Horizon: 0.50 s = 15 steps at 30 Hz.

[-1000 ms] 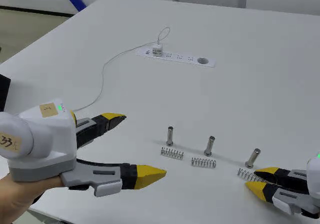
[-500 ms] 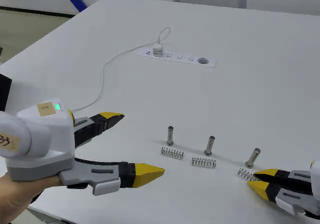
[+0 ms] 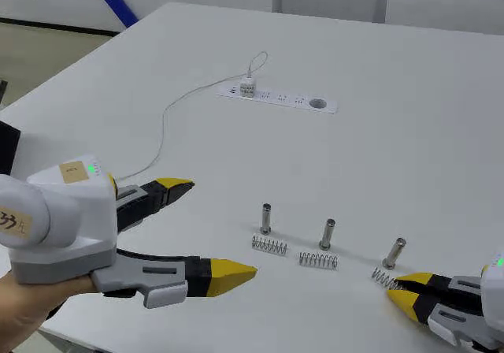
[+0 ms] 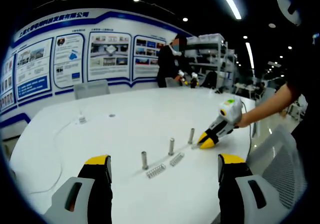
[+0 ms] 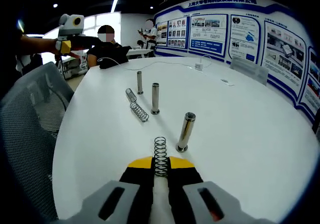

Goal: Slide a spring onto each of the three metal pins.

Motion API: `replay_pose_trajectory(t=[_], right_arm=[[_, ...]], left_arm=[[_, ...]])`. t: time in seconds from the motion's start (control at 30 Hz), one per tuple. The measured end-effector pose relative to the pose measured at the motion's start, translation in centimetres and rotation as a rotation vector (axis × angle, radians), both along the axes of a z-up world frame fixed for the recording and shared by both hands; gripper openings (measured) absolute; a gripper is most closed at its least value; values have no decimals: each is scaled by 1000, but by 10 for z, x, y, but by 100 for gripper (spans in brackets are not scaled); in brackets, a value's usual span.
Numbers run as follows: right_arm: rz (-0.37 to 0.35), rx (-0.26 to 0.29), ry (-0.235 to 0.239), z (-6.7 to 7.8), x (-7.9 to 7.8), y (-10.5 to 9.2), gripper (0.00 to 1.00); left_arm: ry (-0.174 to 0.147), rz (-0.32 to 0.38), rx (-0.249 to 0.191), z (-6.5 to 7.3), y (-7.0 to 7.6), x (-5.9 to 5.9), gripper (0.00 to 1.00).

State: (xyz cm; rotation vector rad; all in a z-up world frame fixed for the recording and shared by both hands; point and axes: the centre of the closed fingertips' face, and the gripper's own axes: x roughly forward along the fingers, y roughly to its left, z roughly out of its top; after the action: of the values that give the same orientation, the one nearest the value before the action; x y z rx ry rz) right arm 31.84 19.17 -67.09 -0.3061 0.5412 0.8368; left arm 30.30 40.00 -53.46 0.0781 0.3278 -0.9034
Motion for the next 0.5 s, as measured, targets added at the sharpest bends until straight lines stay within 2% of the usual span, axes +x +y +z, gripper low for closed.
replay_pose_trajectory(t=[0.07, 0.23, 0.33, 0.43, 0.5], right_arm=[[1, -19, -3, 1, -1, -1, 10], [-13, 15, -9, 19, -2, -2, 10], [3, 19, -25, 33, -3, 0, 10], [15, 58, -26, 52, -6, 7, 10], [36, 54, -31, 62, -8, 12, 10]], left_arm=[[-3, -4, -4, 2, -1, -1, 89], [-11, -16, -6, 7, -2, -5, 88], [-11, -30, -12, 8, -4, -8, 86], [-21, -34, -12, 8, -8, -10, 87], [-20, -35, -26, 8, -11, -11, 86]])
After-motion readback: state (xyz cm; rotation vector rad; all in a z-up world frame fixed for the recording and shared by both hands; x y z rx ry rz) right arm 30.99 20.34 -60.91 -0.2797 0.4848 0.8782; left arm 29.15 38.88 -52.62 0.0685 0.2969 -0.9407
